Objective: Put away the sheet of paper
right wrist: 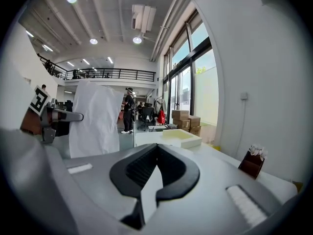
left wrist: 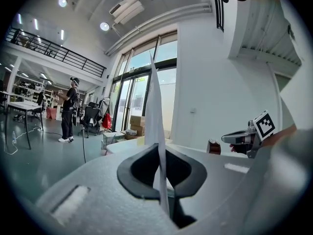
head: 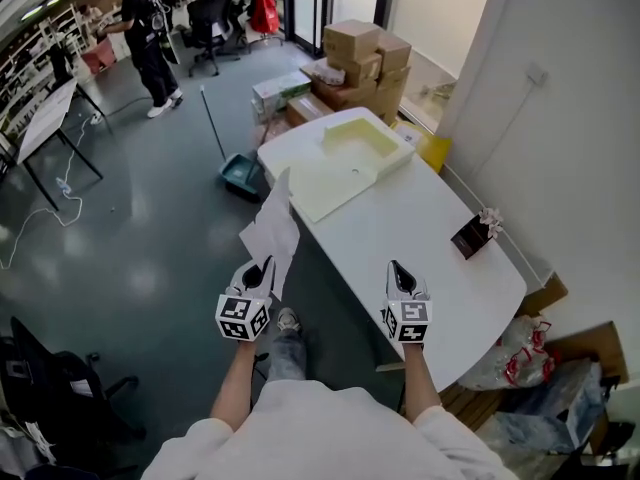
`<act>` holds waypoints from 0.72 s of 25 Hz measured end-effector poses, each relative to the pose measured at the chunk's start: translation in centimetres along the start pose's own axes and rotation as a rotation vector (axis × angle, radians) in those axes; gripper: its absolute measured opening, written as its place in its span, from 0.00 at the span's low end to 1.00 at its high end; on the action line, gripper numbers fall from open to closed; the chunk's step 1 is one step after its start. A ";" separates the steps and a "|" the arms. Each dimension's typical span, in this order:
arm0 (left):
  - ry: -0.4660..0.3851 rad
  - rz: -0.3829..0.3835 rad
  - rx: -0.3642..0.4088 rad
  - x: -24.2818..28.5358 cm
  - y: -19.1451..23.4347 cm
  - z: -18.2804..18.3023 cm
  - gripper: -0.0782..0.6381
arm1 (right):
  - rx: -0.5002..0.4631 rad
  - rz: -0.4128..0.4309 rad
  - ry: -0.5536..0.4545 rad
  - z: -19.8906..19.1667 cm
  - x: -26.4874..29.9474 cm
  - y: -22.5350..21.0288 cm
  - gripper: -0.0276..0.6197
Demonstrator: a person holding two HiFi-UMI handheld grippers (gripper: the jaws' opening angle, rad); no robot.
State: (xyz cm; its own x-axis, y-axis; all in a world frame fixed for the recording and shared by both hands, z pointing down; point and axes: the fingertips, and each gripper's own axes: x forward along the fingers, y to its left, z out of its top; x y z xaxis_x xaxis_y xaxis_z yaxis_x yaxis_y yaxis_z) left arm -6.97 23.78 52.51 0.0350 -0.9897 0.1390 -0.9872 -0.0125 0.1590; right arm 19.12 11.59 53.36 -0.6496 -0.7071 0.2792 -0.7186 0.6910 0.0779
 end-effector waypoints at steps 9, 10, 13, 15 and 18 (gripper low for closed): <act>0.011 -0.076 -0.022 10.7 6.6 1.1 0.11 | -0.004 -0.053 0.025 2.4 10.8 -1.7 0.05; 0.012 -0.085 -0.021 11.9 7.4 1.4 0.11 | 0.001 -0.064 0.023 3.0 12.0 -2.0 0.05; 0.020 -0.112 -0.020 15.4 9.8 2.6 0.11 | 0.015 -0.088 0.018 4.7 15.6 -2.7 0.05; 0.022 -0.129 -0.018 17.8 11.3 3.3 0.11 | 0.016 -0.101 0.019 5.7 17.9 -3.0 0.05; 0.020 -0.156 -0.010 21.2 13.4 4.6 0.11 | 0.022 -0.126 0.018 6.9 21.0 -3.6 0.05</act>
State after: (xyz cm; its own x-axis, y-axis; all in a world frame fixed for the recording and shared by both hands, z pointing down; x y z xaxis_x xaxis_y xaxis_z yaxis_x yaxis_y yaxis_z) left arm -20.16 2.00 53.10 0.1909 -0.9728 0.1312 -0.9679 -0.1643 0.1903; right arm 6.36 -6.81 52.34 -0.5493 -0.7852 0.2858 -0.7997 0.5932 0.0927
